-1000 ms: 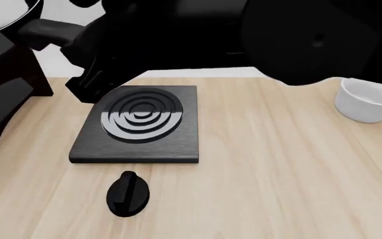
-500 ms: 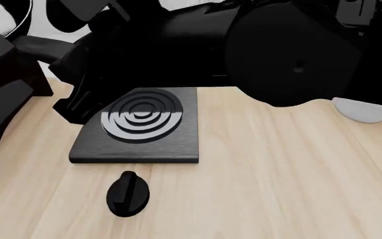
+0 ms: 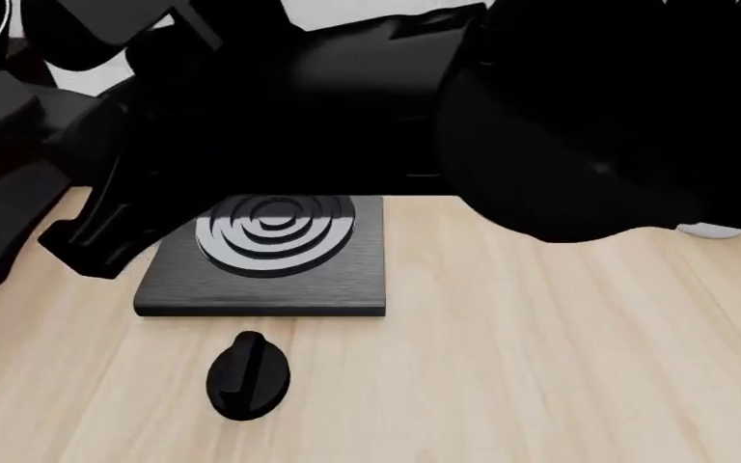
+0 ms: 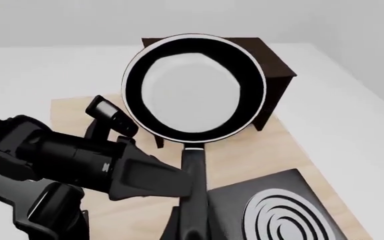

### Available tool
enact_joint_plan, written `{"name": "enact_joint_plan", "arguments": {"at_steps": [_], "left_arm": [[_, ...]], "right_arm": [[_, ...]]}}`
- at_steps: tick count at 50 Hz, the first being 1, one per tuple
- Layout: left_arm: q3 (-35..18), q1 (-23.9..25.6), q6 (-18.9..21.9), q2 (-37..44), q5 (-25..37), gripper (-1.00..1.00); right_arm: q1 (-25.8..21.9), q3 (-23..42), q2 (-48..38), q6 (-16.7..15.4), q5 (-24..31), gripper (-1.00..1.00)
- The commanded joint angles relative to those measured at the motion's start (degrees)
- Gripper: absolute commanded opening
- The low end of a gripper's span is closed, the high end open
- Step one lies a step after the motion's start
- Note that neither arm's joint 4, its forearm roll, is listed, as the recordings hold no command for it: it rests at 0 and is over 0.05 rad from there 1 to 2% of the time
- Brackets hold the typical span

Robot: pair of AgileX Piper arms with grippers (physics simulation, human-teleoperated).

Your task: Put the frying pan on the cabinet shelf.

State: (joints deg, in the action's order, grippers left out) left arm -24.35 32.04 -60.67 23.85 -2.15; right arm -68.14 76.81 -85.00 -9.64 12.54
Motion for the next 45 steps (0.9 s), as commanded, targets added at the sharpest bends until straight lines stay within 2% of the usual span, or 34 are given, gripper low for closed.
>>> {"name": "enact_joint_plan", "arguments": {"at_steps": [1, 3, 6, 8, 10, 22, 23, 45], "left_arm": [[0.9, -0.2, -0.2, 0.6, -0.9, 1.0], [0.9, -0.2, -0.1, 0.7, -1.0, 1.0], [0.9, -0.1, -0.1, 0.7, -1.0, 1.0], [0.6, -1.0, 0.2, 0.7, -1.0, 1.0], [0.7, -0.9, 0.0, 0.7, -1.1, 1.0], [0.7, -0.4, -0.2, 0.5, -1.1, 1.0], [0.7, -0.3, -0.1, 0.4, -1.0, -1.0], [0.5, -0.2, 0.3, 0.2, -0.5, -1.0]], "right_arm": [[-2.9, 0.8, 2.1, 3.3, -1.2, -1.0], [-3.7, 0.8, 2.0, 4.7, -1.2, -1.0], [-4.5, 0.4, 1.9, 4.6, -1.3, -1.0], [-5.3, 0.6, 2.0, 7.2, -1.1, -1.0], [-5.4, 0.3, 2.2, 6.1, -1.3, -1.0], [-6.2, -0.6, 2.5, 5.5, -1.7, -1.0], [-6.2, -0.7, 2.5, 5.4, -1.8, -1.0], [-5.8, -0.9, 3.1, 3.0, -2.4, -1.0]]}}
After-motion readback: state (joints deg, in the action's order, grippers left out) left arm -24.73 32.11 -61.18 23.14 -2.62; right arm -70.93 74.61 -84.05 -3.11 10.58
